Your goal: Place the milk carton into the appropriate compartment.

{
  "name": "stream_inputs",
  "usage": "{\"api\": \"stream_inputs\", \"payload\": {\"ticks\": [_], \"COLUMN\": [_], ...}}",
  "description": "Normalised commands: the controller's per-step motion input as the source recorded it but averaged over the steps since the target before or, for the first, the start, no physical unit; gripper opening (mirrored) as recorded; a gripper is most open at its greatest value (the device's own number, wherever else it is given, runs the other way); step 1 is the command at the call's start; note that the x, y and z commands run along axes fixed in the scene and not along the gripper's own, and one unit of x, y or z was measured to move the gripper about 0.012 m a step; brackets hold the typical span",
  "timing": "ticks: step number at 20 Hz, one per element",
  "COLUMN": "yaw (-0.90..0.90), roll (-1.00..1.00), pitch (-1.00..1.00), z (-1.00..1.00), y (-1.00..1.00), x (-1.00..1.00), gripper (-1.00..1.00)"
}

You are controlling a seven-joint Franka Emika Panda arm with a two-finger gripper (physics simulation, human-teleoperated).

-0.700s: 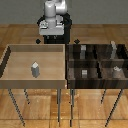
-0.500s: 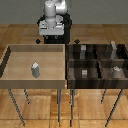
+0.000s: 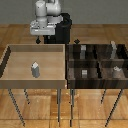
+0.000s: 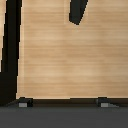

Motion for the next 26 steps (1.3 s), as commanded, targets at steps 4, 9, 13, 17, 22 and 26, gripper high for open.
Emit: {"api": "stream_inputs", "payload": {"ticks": [4,9,13,17,22,26], "yaw": [0.00,0.00,0.00,0.00,-0.03,-0.34], "roll": [0.00,0.00,0.00,0.00,0.00,0.00], "pitch": [0.00,0.00,0.00,0.00,0.00,0.00], "z": [0.00,0.00,0.00,0.00,0.00,0.00], "y": [0.00,0.00,0.00,0.00,-0.20,0.00], "x": [0.75,1.00,1.00,1.00,0.60,0.00], "gripper": [1.00,1.00,1.00,1.00,1.00,1.00]}}
